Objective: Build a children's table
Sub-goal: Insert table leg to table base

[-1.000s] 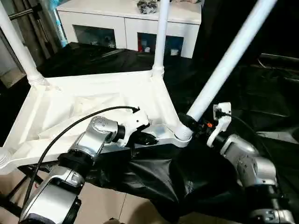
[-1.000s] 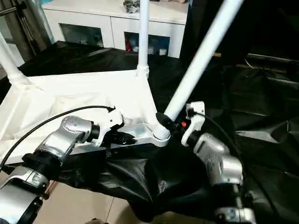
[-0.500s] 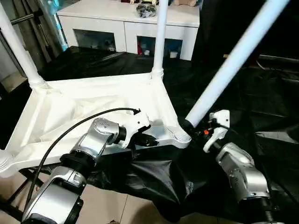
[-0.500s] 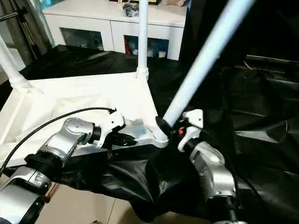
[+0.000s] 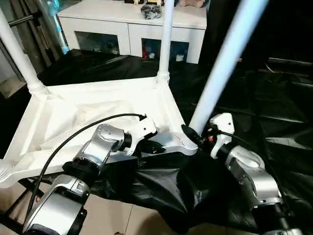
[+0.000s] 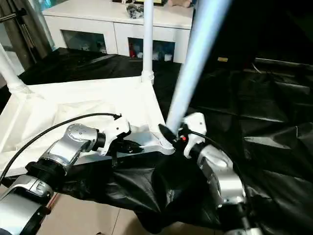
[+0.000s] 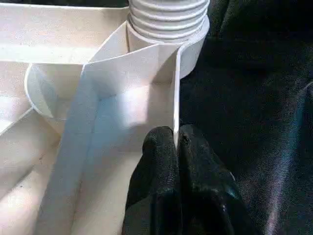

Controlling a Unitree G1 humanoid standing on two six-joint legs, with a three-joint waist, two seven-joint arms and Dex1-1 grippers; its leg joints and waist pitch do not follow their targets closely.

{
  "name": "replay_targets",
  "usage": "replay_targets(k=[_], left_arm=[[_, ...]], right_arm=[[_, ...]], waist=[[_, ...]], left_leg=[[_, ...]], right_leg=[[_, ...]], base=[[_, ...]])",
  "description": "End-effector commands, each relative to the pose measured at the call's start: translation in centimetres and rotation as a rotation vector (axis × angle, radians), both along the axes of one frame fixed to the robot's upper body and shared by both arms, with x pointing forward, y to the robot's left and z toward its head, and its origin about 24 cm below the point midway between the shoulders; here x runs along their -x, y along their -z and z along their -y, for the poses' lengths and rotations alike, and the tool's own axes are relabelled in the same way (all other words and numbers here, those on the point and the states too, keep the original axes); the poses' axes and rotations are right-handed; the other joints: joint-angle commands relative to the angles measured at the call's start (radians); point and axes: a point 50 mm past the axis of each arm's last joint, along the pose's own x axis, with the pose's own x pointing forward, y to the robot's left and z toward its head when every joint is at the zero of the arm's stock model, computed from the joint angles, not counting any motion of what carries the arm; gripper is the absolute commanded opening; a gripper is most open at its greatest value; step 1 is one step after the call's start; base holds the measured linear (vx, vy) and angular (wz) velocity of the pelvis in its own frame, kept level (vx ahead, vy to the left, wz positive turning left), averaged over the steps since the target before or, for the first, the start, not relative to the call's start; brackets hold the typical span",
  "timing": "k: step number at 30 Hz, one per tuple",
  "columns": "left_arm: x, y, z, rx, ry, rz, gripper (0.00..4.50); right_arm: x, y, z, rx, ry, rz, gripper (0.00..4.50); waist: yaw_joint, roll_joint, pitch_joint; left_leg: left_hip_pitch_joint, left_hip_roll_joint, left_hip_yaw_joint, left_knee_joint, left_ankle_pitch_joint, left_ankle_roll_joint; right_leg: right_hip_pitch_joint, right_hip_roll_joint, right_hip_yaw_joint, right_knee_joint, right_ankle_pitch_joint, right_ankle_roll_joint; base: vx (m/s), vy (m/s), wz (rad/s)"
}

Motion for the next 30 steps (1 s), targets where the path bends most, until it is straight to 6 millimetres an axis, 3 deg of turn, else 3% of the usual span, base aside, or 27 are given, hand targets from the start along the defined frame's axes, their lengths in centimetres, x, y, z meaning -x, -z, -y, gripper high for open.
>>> replay_targets(k=[1, 2, 4, 5, 7, 8, 10, 12, 19, 23, 27, 30], left_arm=[[-0.6, -0.8, 0.0, 0.012, -0.039, 0.053, 0.00], [-0.6, -0.8, 0.0, 0.012, -0.039, 0.053, 0.00], [-0.6, -0.8, 0.1, 0.016, -0.042, 0.055, 0.00], [-0.6, -0.8, 0.1, 0.016, -0.042, 0.055, 0.00], [-0.6, -0.8, 0.1, 0.028, -0.034, 0.058, 0.00], [-0.6, -0.9, 0.2, 0.036, -0.028, 0.059, 0.00], [-0.4, -1.1, 0.3, 0.056, 0.006, 0.061, 0.00], [-0.3, -1.2, 0.4, 0.064, 0.030, 0.063, 0.00], [0.2, -2.3, 0.4, 0.093, 0.191, 0.063, 0.00], [0.3, -2.6, 0.0, 0.075, 0.231, 0.055, 0.00], [-0.2, -2.8, -0.4, 0.060, 0.194, 0.075, 0.00], [-0.4, -2.7, -0.5, 0.054, 0.162, 0.086, 0.00]], right_arm=[[1.6, 3.7, -0.4, 0.057, -0.074, -0.194, 1.89], [1.6, 3.7, -0.4, 0.057, -0.074, -0.194, 1.89], [1.4, 3.5, -0.5, 0.049, -0.115, -0.200, 1.89], [1.4, 3.5, -0.5, 0.049, -0.115, -0.200, 1.89], [1.5, 3.3, -0.7, 0.023, -0.165, -0.214, 1.89], [1.5, 3.2, -0.7, 0.010, -0.182, -0.220, 1.89], [1.4, 2.9, -0.7, -0.034, -0.229, -0.219, 1.89], [1.4, 2.7, -0.6, -0.052, -0.253, -0.219, 1.89], [1.8, 2.3, 0.1, -0.065, -0.440, -0.260, 1.89], [2.5, 2.3, 0.4, -0.040, -0.519, -0.286, 1.89], [2.8, 2.3, 0.2, -0.004, -0.550, -0.260, 1.89], [2.8, 2.2, -0.1, 0.017, -0.547, -0.238, 1.89]], waist=[[-0.001, -0.004, -0.042], [-0.001, -0.003, -0.041], [-0.003, -0.016, -0.041], [-0.001, -0.011, -0.040], [-0.001, -0.013, -0.039], [-0.003, -0.022, -0.039], [0.000, -0.017, -0.040], [0.002, -0.019, -0.042], [0.019, -0.019, -0.054], [0.032, -0.017, -0.058], [0.037, -0.015, -0.056], [0.042, -0.017, -0.053]], left_leg=[[0.016, 0.037, -0.024, -0.082, -0.424, 0.010], [0.016, 0.038, -0.023, -0.082, -0.425, 0.011], [0.014, 0.038, -0.022, -0.082, -0.424, 0.015], [0.016, 0.038, -0.023, -0.082, -0.423, 0.014], [0.016, 0.037, -0.023, -0.082, -0.427, 0.014], [0.016, 0.037, -0.022, -0.081, -0.427, 0.017], [0.016, 0.038, -0.023, -0.080, -0.416, 0.021], [0.014, 0.039, -0.021, -0.081, -0.400, 0.025], [0.006, 0.044, -0.009, -0.077, -0.257, 0.062], [0.001, 0.045, -0.005, -0.074, -0.184, 0.073], [0.004, 0.047, -0.005, -0.075, -0.198, 0.067], [0.008, 0.047, -0.007, -0.078, -0.234, 0.048]], right_leg=[[0.014, -0.087, 0.042, -0.101, -0.560, -0.111], [0.013, -0.088, 0.043, -0.103, -0.558, -0.112], [0.014, -0.087, 0.042, -0.102, -0.563, -0.111], [0.012, -0.088, 0.042, -0.103, -0.573, -0.110], [0.012, -0.087, 0.041, -0.106, -0.587, -0.103], [0.011, -0.087, 0.041, -0.107, -0.592, -0.100], [0.012, -0.090, 0.042, -0.106, -0.591, -0.103], [0.014, -0.090, 0.044, -0.105, -0.567, -0.108], [0.032, -0.085, 0.050, -0.075, -0.302, -0.196], [0.042, -0.082, 0.045, -0.058, -0.190, -0.228], [0.041, -0.085, 0.044, -0.061, -0.210, -0.231], [0.038, -0.087, 0.045, -0.068, -0.291, -0.210]], base=[[0.000, 0.000, 0.00], [0.000, 0.000, 0.00], [0.000, 0.000, 0.00], [0.000, 0.000, 0.00], [0.000, 0.000, 0.00], [0.000, 0.000, 0.00], [0.000, 0.000, 0.00], [0.000, 0.000, 0.00], [0.000, 0.000, 0.00], [0.000, 0.000, 0.00], [0.000, 0.000, 0.00], [0.000, 0.000, 0.00]])
